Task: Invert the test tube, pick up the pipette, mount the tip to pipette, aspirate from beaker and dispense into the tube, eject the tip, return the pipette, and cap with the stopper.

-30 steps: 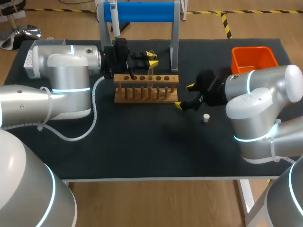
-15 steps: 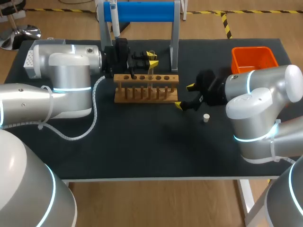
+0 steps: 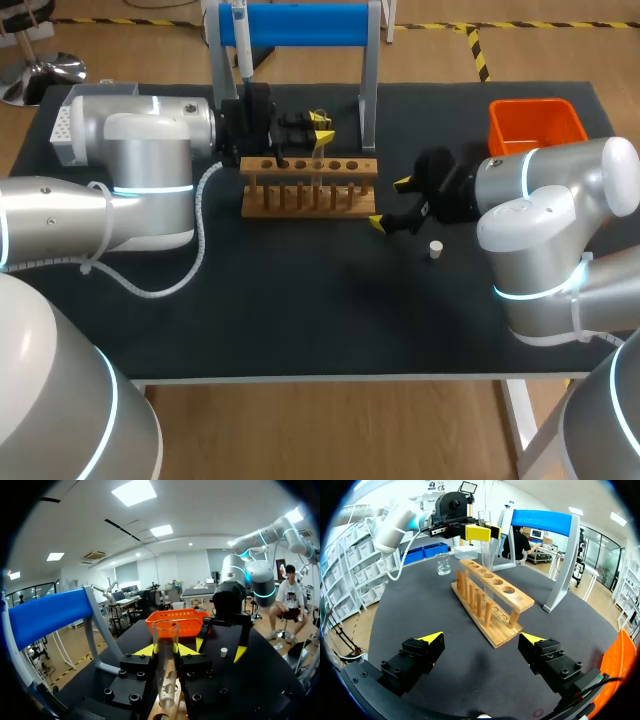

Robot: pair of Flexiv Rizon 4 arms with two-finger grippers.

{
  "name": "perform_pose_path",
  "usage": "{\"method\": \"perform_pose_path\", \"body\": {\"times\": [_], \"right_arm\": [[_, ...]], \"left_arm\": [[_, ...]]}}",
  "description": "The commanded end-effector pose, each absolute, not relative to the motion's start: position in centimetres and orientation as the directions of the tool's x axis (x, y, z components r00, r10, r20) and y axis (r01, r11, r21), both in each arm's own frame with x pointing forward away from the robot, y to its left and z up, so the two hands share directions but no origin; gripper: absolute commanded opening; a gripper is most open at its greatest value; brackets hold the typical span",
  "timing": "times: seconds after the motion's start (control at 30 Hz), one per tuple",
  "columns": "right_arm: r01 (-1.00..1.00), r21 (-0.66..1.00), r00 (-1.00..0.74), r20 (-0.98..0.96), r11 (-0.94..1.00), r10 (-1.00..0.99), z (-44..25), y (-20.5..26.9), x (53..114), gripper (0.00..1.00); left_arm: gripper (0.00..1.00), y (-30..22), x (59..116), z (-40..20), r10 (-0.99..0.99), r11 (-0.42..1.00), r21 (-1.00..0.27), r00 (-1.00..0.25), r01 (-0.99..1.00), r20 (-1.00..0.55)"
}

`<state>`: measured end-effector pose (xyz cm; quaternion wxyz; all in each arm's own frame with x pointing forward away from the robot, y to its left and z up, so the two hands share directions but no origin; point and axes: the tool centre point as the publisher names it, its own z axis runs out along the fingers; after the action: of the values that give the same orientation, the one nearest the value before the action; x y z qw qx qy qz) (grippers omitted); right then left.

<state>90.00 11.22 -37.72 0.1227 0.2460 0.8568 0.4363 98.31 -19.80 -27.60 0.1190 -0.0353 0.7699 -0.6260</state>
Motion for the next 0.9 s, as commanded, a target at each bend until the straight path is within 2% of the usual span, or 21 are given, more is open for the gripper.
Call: {"method": "perform_pose_path", "body": {"times": [0.03, 0.9], "right_arm": [[0.314, 0.809, -0.849, 0.005, 0.498, 0.528, -37.74, 11.14, 89.98, 1.00], [0.314, 0.809, -0.849, 0.005, 0.498, 0.528, -37.74, 11.14, 89.98, 1.00]], "left_arm": [[0.00, -19.94, 98.46, -28.00, -0.203, 0.212, -0.973, -0.969, 0.095, -0.139], [0.00, -19.98, 98.75, -28.54, -0.191, 0.221, -0.972, -0.974, 0.075, -0.119]]}}
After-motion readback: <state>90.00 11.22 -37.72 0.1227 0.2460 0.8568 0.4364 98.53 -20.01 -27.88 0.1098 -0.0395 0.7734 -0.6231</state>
